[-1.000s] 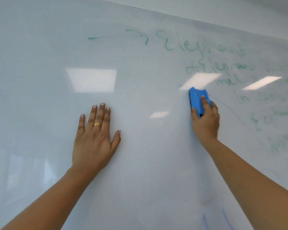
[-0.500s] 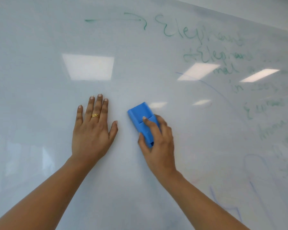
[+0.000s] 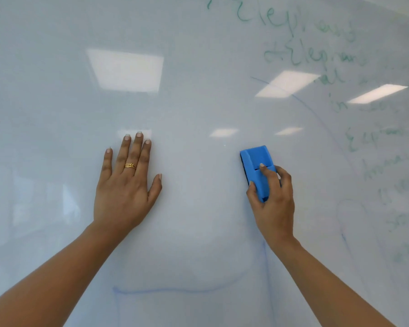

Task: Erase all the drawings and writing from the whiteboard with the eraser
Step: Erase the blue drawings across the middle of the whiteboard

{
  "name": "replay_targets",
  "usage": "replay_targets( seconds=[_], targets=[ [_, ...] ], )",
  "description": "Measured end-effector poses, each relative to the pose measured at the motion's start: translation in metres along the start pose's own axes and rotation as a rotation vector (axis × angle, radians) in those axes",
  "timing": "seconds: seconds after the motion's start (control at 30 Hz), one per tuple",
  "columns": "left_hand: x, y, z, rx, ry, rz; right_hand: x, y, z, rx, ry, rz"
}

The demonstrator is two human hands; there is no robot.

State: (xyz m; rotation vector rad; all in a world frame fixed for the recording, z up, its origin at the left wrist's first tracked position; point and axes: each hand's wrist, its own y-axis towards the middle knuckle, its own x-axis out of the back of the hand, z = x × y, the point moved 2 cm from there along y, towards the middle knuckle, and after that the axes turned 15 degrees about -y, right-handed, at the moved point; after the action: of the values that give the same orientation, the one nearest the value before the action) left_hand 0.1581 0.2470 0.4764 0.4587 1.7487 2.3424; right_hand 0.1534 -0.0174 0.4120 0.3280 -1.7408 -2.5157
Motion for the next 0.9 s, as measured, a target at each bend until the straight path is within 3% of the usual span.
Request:
replay_targets(
  seconds=[0.17, 0.3, 0.47, 0.63, 0.73, 0.9],
  targets=[
    [-0.001, -0.009, -0.002, -0.004, -0.003, -0.007, 0.003, -0.011, 0.008, -0.103, 0.006, 0.007],
    [-0.001, -0.012, -0.004, 0.004, -0.011, -0.004, 0.003, -0.045, 0.041, -0.04, 0.031, 0.002],
    [-0.002, -0.017, -0.006, 0.016, -0.021, -0.006, 0.004, -0.095, 0.088, 0.179, 0.046, 0.041],
    [-0.002, -0.022, -0.008, 0.018, -0.021, -0.001, 0.005, -0.107, 0.083, 0.453, 0.007, 0.061],
    [-0.003, -0.027, -0.008, 0.016, -0.027, 0.005, 0.008, -0.093, 0.063, 0.423, -0.034, 0.019],
    [-0.002, -0.035, -0.01, 0.009, -0.033, 0.015, 0.013, -0.056, 0.012, 0.191, -0.122, 0.008]
  ],
)
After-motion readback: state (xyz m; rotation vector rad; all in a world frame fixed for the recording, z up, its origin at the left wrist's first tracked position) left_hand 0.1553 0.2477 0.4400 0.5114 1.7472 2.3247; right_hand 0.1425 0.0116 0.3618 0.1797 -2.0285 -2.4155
